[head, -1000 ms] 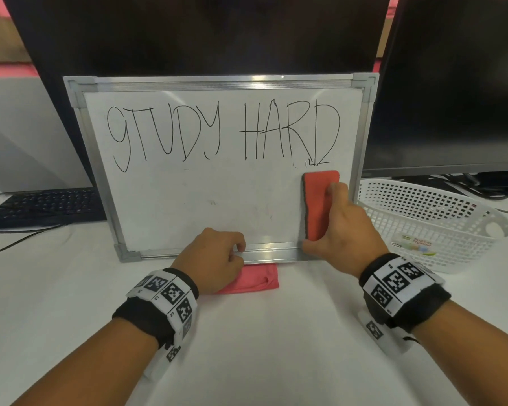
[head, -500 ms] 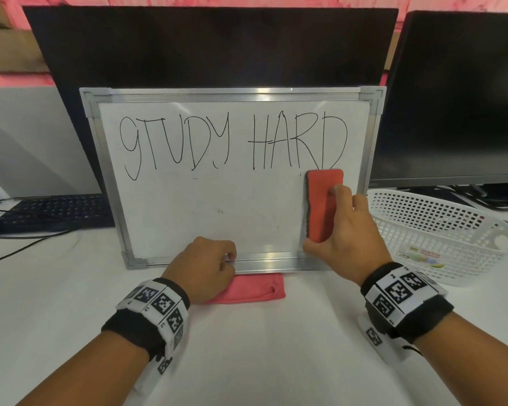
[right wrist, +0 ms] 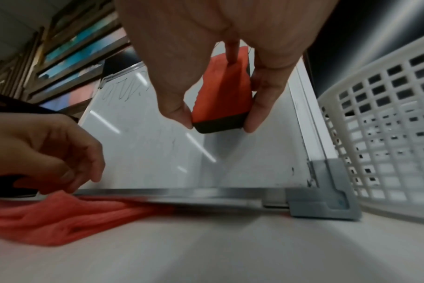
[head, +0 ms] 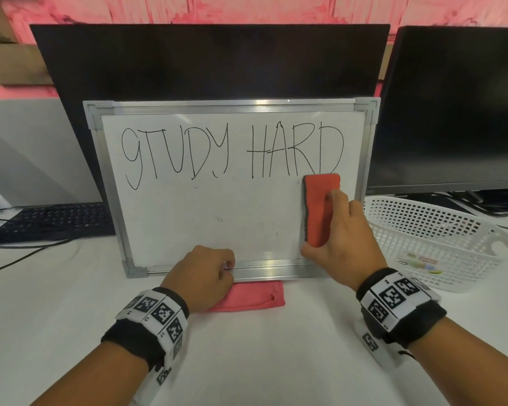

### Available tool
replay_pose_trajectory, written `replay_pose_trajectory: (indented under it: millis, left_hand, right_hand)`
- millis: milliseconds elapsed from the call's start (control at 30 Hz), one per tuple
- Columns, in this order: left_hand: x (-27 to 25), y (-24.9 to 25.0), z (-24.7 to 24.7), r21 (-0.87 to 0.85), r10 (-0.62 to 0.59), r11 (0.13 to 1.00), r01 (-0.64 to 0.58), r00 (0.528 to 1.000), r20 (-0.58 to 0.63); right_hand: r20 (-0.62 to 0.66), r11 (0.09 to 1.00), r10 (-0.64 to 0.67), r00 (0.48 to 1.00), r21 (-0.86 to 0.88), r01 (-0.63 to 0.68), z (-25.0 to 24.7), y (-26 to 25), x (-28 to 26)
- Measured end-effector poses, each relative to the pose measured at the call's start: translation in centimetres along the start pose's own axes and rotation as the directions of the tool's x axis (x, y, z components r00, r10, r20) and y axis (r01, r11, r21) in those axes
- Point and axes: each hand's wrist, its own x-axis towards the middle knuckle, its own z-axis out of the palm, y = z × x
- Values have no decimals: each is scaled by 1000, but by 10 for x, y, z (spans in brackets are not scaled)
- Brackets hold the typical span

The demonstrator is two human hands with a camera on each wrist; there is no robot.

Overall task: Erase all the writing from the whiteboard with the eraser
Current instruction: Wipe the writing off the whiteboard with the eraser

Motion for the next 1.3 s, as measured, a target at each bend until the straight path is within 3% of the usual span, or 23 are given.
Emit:
replay_pose_trajectory:
  millis: [133, 300, 533, 733, 1000, 1200, 1300]
  left_hand:
    - [0, 0, 0, 1, -3, 1000, 3, 1000, 1]
    - [-1, 0, 1, -16, 6, 1000, -6, 1000, 1]
    - [0, -1, 0, -9, -8, 1000, 8, 1000, 7]
    - [0, -2, 2, -16, -3, 1000, 3, 1000, 0]
    - [-1, -1, 1, 0, 6, 1000, -6, 1000, 0]
    - [1, -2, 2, -6, 6, 1000, -6, 1000, 6]
    - [0, -2, 1, -12, -3, 1000, 3, 1000, 5]
  right_hand:
    - [-20, 999, 28, 999, 23, -28, 2, -1, 3]
    - [94, 998, 51, 994, -35, -48, -1, 8, -9]
    - [-59, 997, 60, 996, 44, -58, -4, 9, 5]
    - [117, 999, 27, 993, -30, -23, 2, 4, -12]
    - [9, 999, 11, 1000, 30, -12, 9, -14, 5]
    - [116, 999, 2, 993, -44, 3, 14, -15, -10]
    - [95, 1000, -4, 995, -26, 7, 14, -18, -7]
